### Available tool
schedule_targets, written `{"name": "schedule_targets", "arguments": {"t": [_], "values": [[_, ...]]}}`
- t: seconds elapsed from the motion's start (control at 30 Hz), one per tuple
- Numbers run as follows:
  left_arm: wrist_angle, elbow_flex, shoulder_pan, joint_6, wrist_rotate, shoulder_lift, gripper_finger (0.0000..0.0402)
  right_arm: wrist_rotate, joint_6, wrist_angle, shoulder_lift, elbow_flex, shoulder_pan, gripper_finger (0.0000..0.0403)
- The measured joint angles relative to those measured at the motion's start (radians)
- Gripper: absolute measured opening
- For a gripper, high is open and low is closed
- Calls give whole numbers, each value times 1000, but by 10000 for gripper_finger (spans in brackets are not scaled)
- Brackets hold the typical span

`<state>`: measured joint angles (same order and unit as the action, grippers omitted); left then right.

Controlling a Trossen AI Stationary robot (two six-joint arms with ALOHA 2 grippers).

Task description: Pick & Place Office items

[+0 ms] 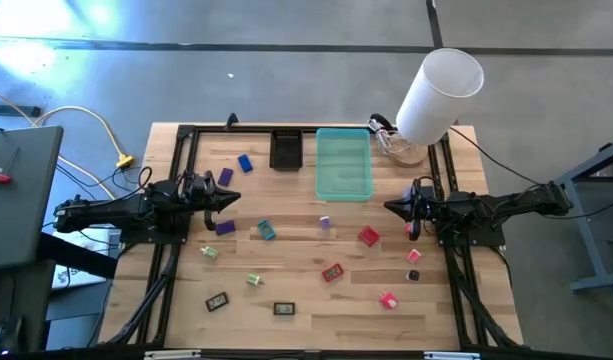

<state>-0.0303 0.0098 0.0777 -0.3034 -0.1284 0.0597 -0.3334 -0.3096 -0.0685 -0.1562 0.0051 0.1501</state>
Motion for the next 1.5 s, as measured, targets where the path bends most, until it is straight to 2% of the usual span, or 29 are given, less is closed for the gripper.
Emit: {"name": "schedule_targets", "arguments": {"t": [1.27,1.5], "values": [[0,0,0,0,0,0,1,-4,0,-1,0,0,0,2],[-95,0,0,1,-4,1,1,-7,0,-2,0,0,0,2]]}}
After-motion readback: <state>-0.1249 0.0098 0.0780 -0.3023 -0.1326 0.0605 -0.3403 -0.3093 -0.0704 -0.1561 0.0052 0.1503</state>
